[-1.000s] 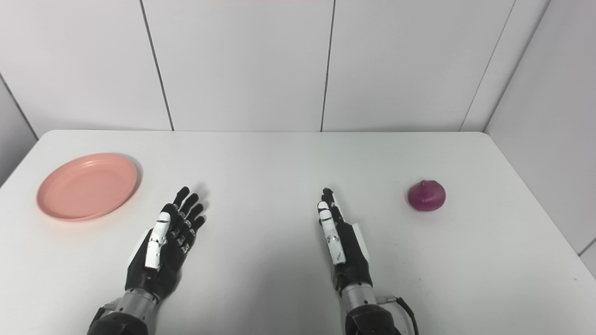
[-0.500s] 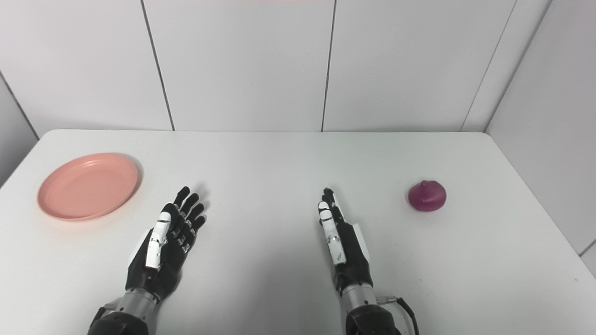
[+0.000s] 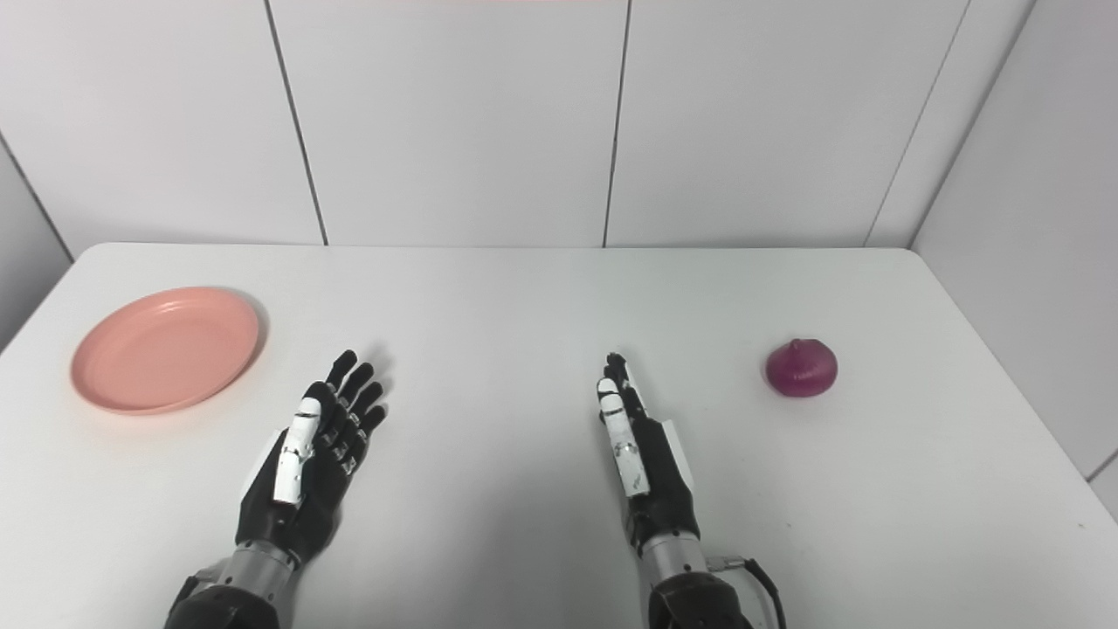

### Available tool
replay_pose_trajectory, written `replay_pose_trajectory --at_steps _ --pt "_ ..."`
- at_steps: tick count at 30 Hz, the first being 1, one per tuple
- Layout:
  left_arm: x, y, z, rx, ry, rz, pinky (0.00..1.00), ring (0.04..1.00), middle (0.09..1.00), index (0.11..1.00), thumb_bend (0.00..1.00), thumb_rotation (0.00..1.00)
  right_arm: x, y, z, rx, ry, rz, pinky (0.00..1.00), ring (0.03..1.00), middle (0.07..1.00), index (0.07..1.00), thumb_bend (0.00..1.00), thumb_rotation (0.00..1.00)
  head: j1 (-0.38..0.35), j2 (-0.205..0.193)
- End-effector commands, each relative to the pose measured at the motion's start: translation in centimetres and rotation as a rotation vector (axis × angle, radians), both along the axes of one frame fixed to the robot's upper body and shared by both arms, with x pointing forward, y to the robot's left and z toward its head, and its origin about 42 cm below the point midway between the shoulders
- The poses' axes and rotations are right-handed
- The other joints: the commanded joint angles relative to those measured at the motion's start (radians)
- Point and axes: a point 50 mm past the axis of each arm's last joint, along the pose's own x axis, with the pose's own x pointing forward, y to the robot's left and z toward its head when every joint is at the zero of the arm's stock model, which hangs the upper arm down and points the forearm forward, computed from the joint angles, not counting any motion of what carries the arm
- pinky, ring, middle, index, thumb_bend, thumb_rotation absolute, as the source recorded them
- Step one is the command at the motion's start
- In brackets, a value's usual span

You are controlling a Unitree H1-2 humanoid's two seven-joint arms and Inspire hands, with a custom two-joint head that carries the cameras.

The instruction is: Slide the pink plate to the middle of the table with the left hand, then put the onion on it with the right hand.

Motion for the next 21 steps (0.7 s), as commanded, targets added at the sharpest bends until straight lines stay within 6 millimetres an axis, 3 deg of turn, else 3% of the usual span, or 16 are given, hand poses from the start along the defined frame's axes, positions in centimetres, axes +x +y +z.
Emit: replay_pose_trajectory --at_steps 1,21 --pt "-0.12 0.43 0.74 0.016 -0.038 -0.005 1.00 0.996 1.000 0.998 0.43 1.00 0.53 0.28 1.69 0.016 -0.086 0.011 1.00 0.993 0.991 0.986 0.24 1.00 0.001 -0.001" --pt "-0.12 0.42 0.63 0.013 -0.036 -0.006 1.00 0.996 1.000 0.998 0.43 1.00 0.59 0.34 1.69 0.017 -0.085 0.010 1.00 0.995 0.992 0.988 0.24 1.00 0.001 -0.002"
